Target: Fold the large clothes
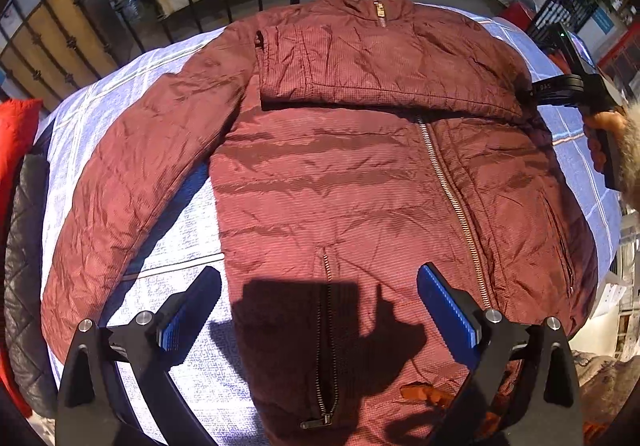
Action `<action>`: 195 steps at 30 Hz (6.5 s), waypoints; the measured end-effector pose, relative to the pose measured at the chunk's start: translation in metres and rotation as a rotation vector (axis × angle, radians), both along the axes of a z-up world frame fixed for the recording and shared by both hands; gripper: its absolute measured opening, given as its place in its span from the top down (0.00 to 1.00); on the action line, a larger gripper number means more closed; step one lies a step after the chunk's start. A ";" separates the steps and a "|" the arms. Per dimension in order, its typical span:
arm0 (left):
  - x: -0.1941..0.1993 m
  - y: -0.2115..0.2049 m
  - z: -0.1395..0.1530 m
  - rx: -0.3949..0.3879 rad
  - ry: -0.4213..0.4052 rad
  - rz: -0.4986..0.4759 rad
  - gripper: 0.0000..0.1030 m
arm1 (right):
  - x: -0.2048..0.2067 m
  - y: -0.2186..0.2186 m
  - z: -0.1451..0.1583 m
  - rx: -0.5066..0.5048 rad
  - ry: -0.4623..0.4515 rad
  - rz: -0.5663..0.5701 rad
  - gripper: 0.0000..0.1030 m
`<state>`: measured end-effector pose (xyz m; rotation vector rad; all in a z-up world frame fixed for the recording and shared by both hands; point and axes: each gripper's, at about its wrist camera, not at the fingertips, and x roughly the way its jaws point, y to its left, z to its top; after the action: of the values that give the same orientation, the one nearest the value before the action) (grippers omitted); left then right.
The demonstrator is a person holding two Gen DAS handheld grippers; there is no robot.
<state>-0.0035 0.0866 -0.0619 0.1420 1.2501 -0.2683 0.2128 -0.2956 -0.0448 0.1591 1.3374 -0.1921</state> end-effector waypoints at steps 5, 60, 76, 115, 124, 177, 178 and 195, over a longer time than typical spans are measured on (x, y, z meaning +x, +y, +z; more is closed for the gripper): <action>0.002 -0.013 -0.001 0.015 -0.002 -0.023 0.06 | 0.002 -0.025 -0.008 0.050 0.021 -0.105 0.79; -0.004 0.204 -0.051 -0.190 0.009 0.877 0.07 | -0.047 0.183 0.028 0.125 0.025 0.221 0.05; -0.084 0.326 -0.090 -0.482 -0.043 1.478 0.23 | -0.077 0.220 0.046 0.064 -0.002 0.327 0.05; 0.157 -0.156 0.087 -0.355 -0.289 -0.015 0.90 | -0.116 0.097 0.044 0.153 -0.047 -0.024 0.05; 0.163 -0.244 0.026 -0.270 -0.162 -0.234 0.26 | -0.128 0.066 0.032 0.187 -0.024 -0.119 0.05; 0.255 -0.054 -0.120 0.052 0.108 0.158 0.05 | 0.071 0.152 -0.031 -0.046 0.106 0.359 0.04; 0.254 -0.055 -0.121 0.056 0.095 0.158 0.05 | 0.072 0.153 -0.031 -0.051 0.098 0.353 0.04; 0.157 -0.005 -0.058 0.030 -0.033 0.094 0.08 | 0.005 0.138 0.021 0.060 -0.041 0.241 0.05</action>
<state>0.1539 0.0815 -0.1196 0.1124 1.2243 -0.1656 0.2175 -0.1571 -0.0235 0.0511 1.3098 0.0543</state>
